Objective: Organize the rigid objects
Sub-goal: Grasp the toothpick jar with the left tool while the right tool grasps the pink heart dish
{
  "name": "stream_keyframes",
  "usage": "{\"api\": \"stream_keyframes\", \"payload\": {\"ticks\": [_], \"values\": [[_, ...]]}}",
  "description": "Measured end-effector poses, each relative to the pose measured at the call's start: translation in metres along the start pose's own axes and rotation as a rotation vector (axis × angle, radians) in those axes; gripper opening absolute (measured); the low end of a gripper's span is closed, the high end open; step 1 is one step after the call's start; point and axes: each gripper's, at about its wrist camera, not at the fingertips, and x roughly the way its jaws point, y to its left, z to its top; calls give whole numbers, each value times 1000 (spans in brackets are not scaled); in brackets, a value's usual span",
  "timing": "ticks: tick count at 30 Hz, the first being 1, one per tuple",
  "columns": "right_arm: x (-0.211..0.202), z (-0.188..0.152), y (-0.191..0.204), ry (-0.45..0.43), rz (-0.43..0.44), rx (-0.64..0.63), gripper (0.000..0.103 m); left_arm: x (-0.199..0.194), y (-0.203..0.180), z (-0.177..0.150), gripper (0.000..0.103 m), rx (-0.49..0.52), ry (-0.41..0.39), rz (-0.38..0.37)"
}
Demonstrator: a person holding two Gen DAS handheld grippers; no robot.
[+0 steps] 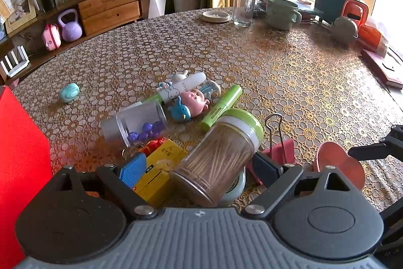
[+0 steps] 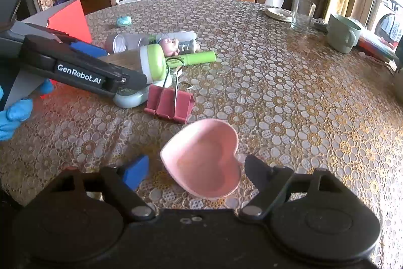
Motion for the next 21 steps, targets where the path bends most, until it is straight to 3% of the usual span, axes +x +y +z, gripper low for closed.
{"api": "stream_keyframes", "payload": {"ticks": [4, 11, 13, 17, 19, 21], "values": [[3, 2, 1, -1, -8, -17, 80, 0, 1, 1, 91, -3, -15, -21], [6, 1, 4, 6, -26, -30, 70, -3, -5, 2, 68, 28, -32, -47], [5, 1, 3, 5, -37, -35, 65, -3, -6, 3, 65, 32, -32, -48], [4, 0, 2, 3, -47, -32, 64, -4, -7, 3, 60, 31, -31, -39], [3, 0, 2, -2, -53, -31, 64, -5, -6, 3, 48, 22, -33, -36], [0, 1, 2, -10, -60, -31, 64, -6, -7, 4, 46, 16, -27, -20]]}}
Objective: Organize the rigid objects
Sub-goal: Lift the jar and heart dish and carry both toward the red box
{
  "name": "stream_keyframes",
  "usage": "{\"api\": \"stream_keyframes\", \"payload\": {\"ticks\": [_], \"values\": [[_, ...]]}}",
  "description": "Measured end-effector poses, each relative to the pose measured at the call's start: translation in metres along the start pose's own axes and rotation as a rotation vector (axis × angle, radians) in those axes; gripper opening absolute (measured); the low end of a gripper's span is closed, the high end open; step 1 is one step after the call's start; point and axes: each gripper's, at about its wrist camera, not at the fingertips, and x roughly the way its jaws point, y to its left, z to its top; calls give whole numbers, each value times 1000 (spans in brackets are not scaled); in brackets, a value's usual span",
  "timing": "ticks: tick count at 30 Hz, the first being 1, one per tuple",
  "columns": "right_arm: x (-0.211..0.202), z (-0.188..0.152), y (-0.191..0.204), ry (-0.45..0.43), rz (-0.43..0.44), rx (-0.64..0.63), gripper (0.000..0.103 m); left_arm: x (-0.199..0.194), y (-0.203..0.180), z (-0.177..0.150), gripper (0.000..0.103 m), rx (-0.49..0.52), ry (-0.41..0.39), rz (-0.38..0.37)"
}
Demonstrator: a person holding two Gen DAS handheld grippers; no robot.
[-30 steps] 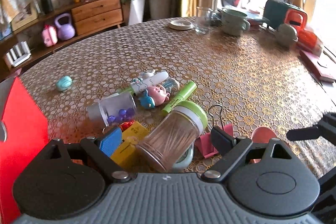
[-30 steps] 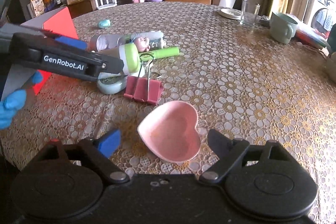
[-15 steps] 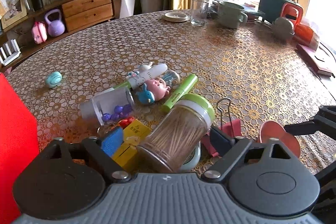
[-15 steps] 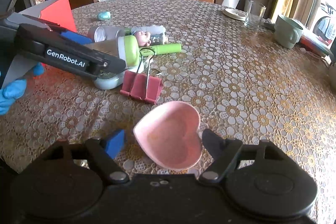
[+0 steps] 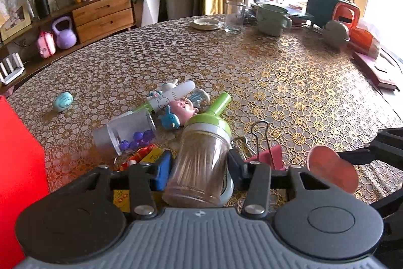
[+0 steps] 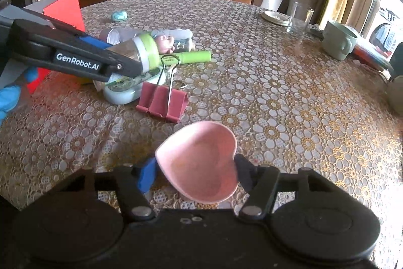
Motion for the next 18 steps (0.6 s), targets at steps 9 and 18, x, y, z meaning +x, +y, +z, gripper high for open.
{"api": "stream_keyframes", "payload": {"ticks": [9, 18], "values": [[-24, 4, 3, -47, -20, -12, 64, -13, -3, -3, 43, -38, -1, 36], [-58, 12, 13, -99, -17, -46, 64, -42, 5, -5, 42, -99, -21, 62]]}}
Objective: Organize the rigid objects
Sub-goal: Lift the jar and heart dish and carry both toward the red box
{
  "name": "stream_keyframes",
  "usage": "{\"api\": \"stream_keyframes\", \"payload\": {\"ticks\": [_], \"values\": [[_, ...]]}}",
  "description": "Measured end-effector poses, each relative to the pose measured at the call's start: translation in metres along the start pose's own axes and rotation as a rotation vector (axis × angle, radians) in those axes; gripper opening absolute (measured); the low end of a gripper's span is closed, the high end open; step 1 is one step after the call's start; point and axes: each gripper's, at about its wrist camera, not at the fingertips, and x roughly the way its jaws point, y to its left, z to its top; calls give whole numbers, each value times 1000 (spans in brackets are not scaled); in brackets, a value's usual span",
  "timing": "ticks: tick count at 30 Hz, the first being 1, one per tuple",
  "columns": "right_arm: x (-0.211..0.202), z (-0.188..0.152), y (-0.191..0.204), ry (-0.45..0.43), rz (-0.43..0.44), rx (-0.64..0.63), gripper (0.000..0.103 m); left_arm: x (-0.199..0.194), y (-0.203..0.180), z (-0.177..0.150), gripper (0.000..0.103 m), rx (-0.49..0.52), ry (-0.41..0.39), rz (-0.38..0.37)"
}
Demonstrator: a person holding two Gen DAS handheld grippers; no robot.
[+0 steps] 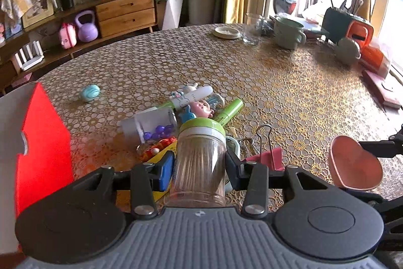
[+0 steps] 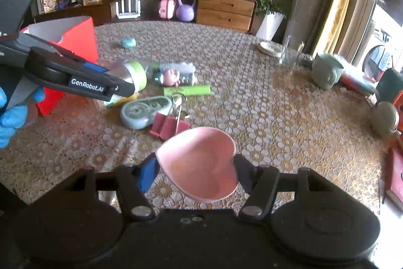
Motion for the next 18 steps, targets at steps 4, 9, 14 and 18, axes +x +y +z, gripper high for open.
{"api": "stream_keyframes", "payload": {"ticks": [4, 9, 14, 18], "values": [[-13, 7, 4, -20, 13, -5, 64, -16, 5, 0, 42, -33, -7, 5], [-28, 20, 15, -50, 25, -33, 64, -40, 12, 1, 42, -59, -18, 17], [-39, 35, 30, -70, 52, -55, 64, -64, 24, 1, 42, -81, -28, 30], [-47, 49, 42, -82, 82, -64, 64, -81, 34, 1, 42, -94, -33, 48]]}}
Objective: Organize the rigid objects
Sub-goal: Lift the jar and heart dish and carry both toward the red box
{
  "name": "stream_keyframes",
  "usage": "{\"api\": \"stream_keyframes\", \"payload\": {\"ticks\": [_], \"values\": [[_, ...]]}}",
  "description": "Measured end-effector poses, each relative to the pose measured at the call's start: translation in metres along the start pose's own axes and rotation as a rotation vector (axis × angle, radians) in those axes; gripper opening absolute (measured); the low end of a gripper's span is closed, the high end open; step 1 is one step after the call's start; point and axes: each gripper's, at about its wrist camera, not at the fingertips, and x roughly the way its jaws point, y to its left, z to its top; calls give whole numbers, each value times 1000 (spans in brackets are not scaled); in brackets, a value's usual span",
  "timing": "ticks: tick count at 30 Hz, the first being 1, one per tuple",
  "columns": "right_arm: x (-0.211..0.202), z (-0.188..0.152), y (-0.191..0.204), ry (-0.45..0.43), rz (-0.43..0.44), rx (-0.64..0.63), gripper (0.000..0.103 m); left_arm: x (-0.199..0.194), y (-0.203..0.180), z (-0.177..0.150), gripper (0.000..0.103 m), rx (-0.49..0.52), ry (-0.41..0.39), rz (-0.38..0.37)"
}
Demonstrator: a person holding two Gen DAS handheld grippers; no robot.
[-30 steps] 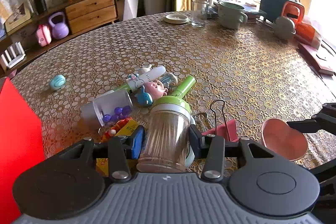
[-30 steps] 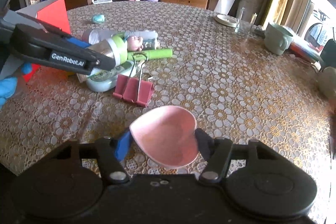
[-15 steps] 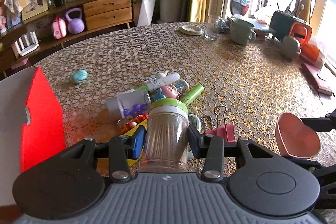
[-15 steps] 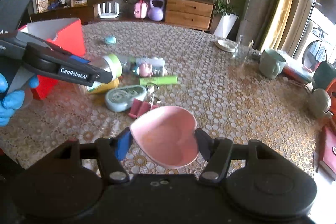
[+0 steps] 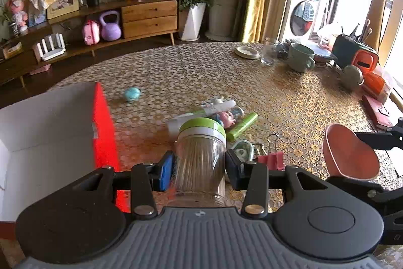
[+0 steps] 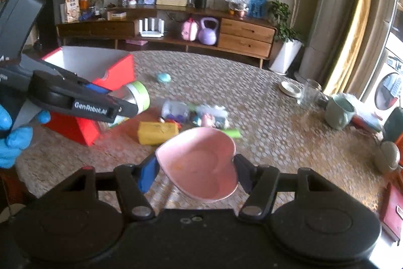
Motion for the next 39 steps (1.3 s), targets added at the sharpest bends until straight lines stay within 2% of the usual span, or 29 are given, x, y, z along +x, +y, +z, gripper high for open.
{"api": "stream_keyframes", "payload": {"ticks": [12, 21, 31, 39], "values": [[-2, 47, 44, -35, 80, -65, 64, -39, 39, 2, 42, -37, -24, 65], [17, 80, 78, -51, 124, -124, 64, -56, 84, 3, 43, -74, -29, 123], [56, 107, 124, -46, 166, -199, 64, -55, 141, 4, 42, -110, -8, 209], [98, 120, 157, -2, 203, -236, 64, -34, 187, 8, 43, -117, 44, 275]]}}
